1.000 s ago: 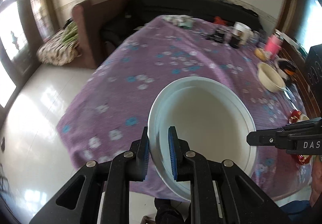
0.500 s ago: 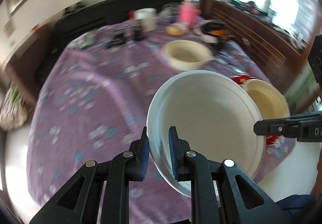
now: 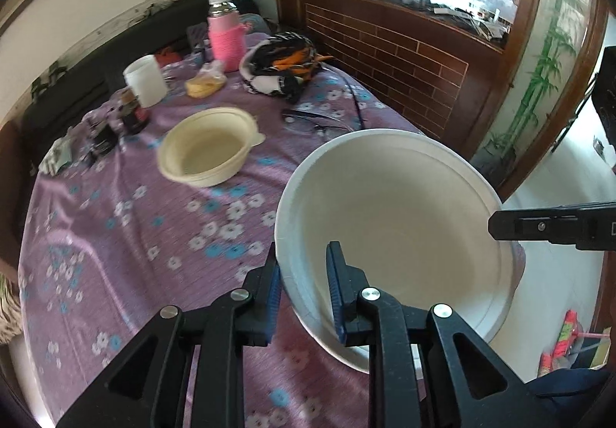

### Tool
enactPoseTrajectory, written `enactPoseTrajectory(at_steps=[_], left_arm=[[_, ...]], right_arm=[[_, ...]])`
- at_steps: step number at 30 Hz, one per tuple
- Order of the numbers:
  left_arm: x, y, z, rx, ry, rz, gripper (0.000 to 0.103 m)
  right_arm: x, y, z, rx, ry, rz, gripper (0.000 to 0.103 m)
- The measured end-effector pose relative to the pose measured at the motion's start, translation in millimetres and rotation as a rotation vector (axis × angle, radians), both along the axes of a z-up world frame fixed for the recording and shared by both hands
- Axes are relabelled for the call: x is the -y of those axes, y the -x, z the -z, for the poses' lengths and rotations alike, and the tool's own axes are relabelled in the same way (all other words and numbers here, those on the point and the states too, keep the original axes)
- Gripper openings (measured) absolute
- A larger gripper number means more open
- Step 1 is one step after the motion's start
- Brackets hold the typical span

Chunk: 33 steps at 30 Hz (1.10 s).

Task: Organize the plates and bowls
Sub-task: 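Carry the white bowl with the left gripper over the red plate stack, then lower the white bowl onto the stack and open the left gripper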

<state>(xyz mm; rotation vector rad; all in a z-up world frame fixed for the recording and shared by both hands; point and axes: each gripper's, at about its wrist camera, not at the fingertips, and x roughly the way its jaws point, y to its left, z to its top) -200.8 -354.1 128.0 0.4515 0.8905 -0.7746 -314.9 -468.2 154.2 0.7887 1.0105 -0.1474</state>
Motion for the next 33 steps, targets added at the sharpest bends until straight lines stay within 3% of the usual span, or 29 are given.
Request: enactPoseTrajectory(at_steps=[5,22,26,30,33], left_arm=[[18.4,-5.4,11.2,-0.036,-0.007,0.013,0.021],[29.2,-5.0,26.2,-0.042,-0.026,0.006,0.021],[27.9,-3.7,24.3,-0.022,-0.031,0.000,0.025],[26.0,-0.7,19.6,0.024,-0.032,-0.008,0.046],[24.3,0.1,15.6,0.046,-0.028,-0.014,0.047]], right_arm=[[17.6,-0.7,1.2,-0.011,0.054,0.022,0.011],[31.6,-6.1,36.6,-0.080,0.040,0.020,0.013],[31.4,-4.6,35.8,-0.076,0.041,0.020,0.013],[32.3,-0.7,32.0,-0.071,0.041,0.028,0.013],[35.3,3.8,26.7,-0.065,0.048,0.044,0.013]])
